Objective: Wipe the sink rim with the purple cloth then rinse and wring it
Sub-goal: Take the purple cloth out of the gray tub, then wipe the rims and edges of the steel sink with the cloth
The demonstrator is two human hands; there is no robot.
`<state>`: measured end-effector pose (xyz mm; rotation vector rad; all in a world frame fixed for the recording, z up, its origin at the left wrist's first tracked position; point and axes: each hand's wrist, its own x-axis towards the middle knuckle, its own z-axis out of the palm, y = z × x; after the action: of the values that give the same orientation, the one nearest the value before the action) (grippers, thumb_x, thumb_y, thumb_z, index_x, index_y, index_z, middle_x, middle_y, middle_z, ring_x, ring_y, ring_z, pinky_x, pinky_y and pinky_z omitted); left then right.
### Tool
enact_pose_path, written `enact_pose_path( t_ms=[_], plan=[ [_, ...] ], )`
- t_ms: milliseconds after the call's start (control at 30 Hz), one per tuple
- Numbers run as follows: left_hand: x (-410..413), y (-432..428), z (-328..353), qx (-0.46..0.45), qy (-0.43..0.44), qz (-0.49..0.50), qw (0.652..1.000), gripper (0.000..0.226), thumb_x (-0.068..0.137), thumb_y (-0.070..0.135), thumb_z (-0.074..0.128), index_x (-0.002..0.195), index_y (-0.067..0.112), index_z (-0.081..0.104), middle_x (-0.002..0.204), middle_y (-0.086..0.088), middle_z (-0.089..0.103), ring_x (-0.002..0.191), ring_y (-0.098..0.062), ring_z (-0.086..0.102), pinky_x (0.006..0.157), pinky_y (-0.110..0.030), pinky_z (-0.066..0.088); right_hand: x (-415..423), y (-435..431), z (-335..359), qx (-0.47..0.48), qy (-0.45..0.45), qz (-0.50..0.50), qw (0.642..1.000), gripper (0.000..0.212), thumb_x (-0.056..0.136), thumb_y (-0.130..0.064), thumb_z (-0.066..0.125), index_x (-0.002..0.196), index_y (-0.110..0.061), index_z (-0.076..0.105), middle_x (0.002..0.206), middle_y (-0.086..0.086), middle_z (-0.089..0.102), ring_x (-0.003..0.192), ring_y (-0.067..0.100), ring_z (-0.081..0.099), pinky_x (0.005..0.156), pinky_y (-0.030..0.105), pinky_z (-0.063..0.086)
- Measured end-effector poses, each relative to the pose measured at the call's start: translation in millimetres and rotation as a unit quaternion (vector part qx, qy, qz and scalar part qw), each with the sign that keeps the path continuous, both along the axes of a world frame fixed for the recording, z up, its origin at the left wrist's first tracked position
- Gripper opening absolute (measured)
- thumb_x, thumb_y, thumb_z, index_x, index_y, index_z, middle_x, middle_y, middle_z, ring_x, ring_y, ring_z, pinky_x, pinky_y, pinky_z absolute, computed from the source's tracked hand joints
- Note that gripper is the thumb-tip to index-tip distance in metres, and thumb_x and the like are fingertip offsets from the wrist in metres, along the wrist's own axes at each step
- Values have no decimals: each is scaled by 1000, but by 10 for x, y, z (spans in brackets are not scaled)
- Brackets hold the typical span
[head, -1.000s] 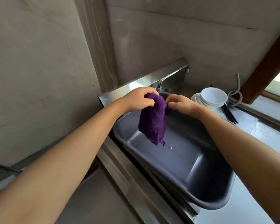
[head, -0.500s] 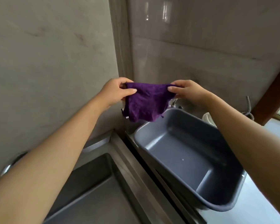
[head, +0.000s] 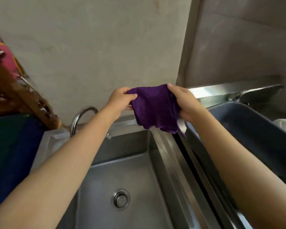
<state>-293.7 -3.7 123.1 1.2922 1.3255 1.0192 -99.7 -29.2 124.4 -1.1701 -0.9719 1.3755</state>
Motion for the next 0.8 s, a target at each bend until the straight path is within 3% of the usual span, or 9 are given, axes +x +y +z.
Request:
enact_pose_path(
  t_ms=[100,200,300,400,467,567,633,700,800],
  plan=[
    [-41,-51,-470,-55,-40,85,994,12,90,3,52,89,13,58,85,-8,62,76,-22,60,54,-25,52,-289,-41,-565,-69,107,49,991,25,86,-18,64,106,-3,62,94,11,72,85,20,70,79,32,58],
    [-107,-37,-969,-78,-44,127,988,11,87,4,56,89,14,60,91,-10,63,82,-22,59,68,-27,49,-469,-29,-1110,-157,101,86,979,45,70,-11,73,112,1,61,103,16,70,89,24,70,76,33,58],
    [-281,-2,-1468,-89,-18,153,984,15,85,5,60,97,14,62,89,-3,63,83,-17,61,71,-15,50,-591,39,-1617,-204,77,63,974,30,82,-8,66,111,1,61,96,15,71,82,23,70,69,31,59],
    [-429,89,-1993,-129,-19,157,979,16,83,5,63,83,20,61,93,-6,67,96,-28,64,88,-39,52,-714,117,-2029,-217,64,52,973,27,91,-13,57,115,-1,59,99,15,70,85,24,68,68,32,60],
    [-474,159,-2295,-160,-58,161,972,16,82,2,64,87,17,62,89,-5,67,93,-28,64,87,-41,52,-758,177,-2271,-228,83,29,970,25,92,-13,54,114,-2,59,98,15,69,86,26,68,67,34,60],
    [-495,271,-2672,-175,-79,147,970,30,84,4,63,113,3,59,92,-3,64,87,-18,60,75,-29,49,-806,274,-2603,-251,84,-19,964,19,92,-15,55,109,-8,61,102,15,69,88,25,67,70,35,57],
    [-509,365,-2864,-162,-43,133,977,41,87,11,61,126,10,50,107,-5,61,93,-14,59,80,-26,46,-839,353,-2756,-251,46,-60,965,24,92,-17,55,114,-8,59,108,14,67,90,22,65,76,34,52],
    [-534,467,-3040,-125,35,111,985,53,90,16,56,139,14,35,133,-7,50,117,-16,50,99,-30,40,-876,453,-2795,-240,20,-120,963,28,92,-19,55,119,-10,57,113,11,64,92,20,63,78,33,50],
    [-579,619,-3223,-26,224,57,972,63,93,18,51,146,10,19,154,-7,23,143,-20,18,116,-30,14,-928,651,-2722,-170,-40,-200,964,36,94,-23,52,129,-15,49,115,3,58,100,18,56,83,30,45]
  ],
)
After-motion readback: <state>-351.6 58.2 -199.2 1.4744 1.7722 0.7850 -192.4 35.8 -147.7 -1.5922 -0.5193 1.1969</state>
